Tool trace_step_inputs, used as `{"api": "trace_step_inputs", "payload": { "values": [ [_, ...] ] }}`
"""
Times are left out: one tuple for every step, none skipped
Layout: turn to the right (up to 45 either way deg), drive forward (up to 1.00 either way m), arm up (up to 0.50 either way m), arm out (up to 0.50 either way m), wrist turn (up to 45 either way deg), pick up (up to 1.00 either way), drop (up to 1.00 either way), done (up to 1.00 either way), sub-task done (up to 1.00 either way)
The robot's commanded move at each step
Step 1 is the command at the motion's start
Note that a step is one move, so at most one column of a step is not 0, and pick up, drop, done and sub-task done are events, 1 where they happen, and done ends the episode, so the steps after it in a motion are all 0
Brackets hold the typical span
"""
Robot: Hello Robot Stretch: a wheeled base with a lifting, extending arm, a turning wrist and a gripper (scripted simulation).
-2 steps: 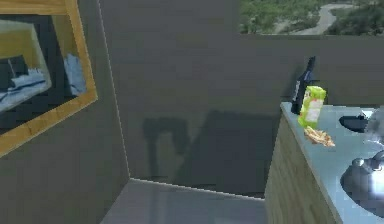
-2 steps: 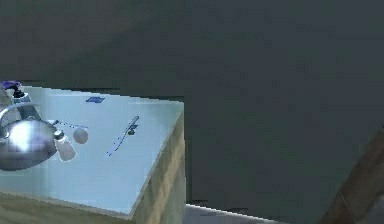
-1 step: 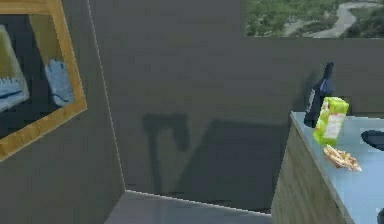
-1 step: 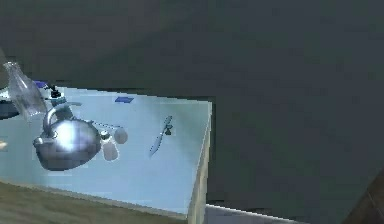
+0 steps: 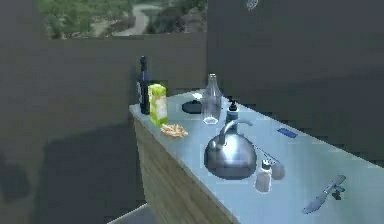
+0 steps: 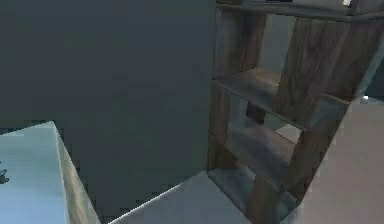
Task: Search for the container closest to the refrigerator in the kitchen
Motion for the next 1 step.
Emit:
{"api": "trace_step_inputs", "payload": {
  "values": [
    [-33.0, 0.00, 0.00, 0.00, 0.0, 0.00, 0.00, 0.00, 0.00]
  ]
}}
